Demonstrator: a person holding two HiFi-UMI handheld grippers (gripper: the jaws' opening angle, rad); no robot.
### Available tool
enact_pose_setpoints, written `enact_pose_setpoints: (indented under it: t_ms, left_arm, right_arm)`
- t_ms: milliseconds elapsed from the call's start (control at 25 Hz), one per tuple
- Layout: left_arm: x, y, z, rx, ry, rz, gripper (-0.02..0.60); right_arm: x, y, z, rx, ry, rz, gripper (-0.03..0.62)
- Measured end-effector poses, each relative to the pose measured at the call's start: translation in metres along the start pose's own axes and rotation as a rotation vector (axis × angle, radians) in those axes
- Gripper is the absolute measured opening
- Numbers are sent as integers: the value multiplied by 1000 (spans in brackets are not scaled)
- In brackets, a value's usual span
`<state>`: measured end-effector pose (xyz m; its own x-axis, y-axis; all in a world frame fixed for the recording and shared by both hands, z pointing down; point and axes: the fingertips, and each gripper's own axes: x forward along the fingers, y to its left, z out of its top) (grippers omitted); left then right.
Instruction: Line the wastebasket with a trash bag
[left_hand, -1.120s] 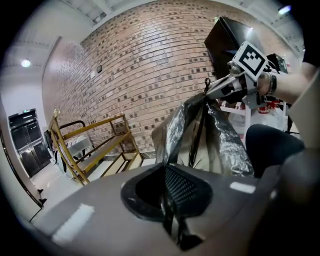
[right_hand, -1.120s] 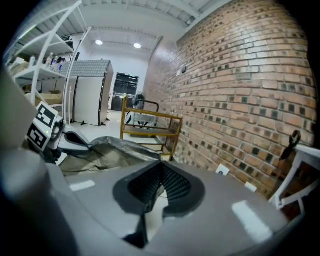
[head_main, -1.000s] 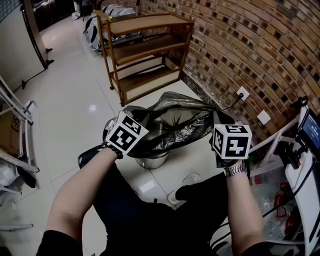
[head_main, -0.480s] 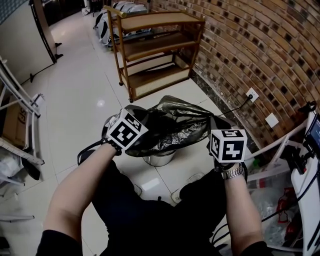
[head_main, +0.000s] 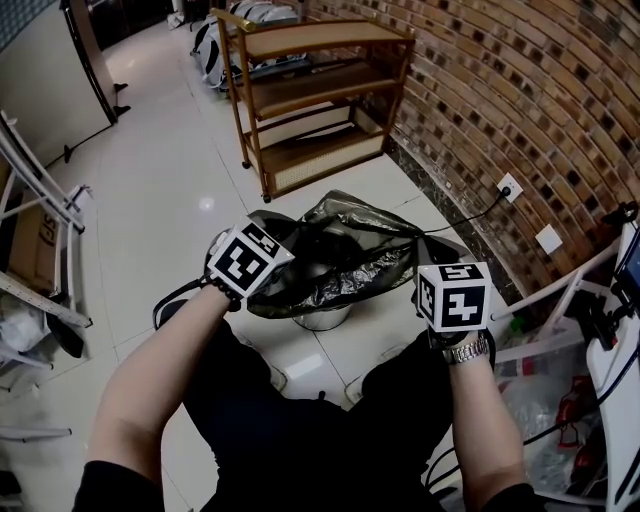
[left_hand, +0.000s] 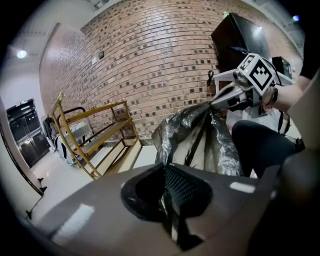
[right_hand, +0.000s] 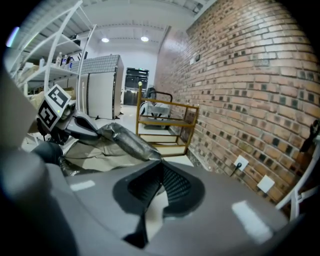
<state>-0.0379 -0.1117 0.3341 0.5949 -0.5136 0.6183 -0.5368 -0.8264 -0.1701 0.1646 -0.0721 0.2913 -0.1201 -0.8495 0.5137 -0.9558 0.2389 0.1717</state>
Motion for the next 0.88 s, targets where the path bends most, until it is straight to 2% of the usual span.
enact_pose_setpoints:
  t_ms: [120,240,400,560,880]
  left_arm:
    - [3,1,1,-64,-2,-42,3]
    - [8,2,-3,-78,18,-66,3]
    - [18,9,-14,-79,62,-56,3]
    - [25,26,-26,-63,99,5,5]
    - [46,41,-44,-80,143,-5,5]
  right_arm:
    - [1,0,-3,-3,18,8,6]
    - [6,3,-8,-10,45,21,6]
    - [17,8,-11,-21,71,27,6]
    - [29,12,-15,-29,101,30,6]
    - [56,19,-34,-22,182,52,6]
